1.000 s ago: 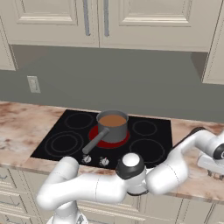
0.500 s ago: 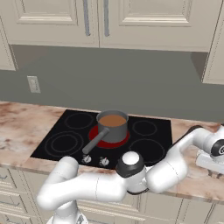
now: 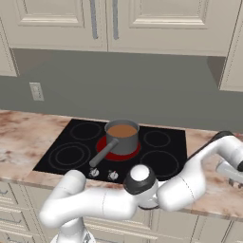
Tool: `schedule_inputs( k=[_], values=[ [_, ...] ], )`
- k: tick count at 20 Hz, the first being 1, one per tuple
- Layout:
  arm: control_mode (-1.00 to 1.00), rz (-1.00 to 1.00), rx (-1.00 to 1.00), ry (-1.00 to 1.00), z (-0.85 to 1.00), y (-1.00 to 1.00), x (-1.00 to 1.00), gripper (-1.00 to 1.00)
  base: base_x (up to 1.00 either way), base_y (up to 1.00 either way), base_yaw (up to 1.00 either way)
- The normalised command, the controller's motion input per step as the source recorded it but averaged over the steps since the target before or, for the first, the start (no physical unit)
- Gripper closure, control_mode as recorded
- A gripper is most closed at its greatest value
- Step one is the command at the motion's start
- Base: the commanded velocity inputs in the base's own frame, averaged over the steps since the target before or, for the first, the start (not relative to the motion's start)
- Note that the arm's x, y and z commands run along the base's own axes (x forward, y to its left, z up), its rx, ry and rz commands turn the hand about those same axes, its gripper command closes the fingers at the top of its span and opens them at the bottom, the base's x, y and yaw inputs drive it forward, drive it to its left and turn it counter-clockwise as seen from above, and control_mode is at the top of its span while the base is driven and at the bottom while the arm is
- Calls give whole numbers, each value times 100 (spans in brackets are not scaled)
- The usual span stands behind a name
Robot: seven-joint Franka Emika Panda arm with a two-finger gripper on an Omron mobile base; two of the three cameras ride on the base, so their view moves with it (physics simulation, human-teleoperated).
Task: Pick up the sugar cube(s) and place them in the saucepan with hot chocolate.
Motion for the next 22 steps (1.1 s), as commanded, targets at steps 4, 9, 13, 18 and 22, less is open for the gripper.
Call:
schedule_inputs(
  k=[4,9,13,18,22],
  values=[
    [-100,0,6,-30,84,56,-19,100,0,0,0],
    [-100,0,1,-26,93,93,-26,100,0,0,0],
    [-100,0,0,-20,86,100,-25,100,0,0,0],
    [-100,0,0,-11,22,100,-19,100,0,0,0],
    [-100,-1,0,-14,2,100,-11,100,0,0,0]
  ],
)
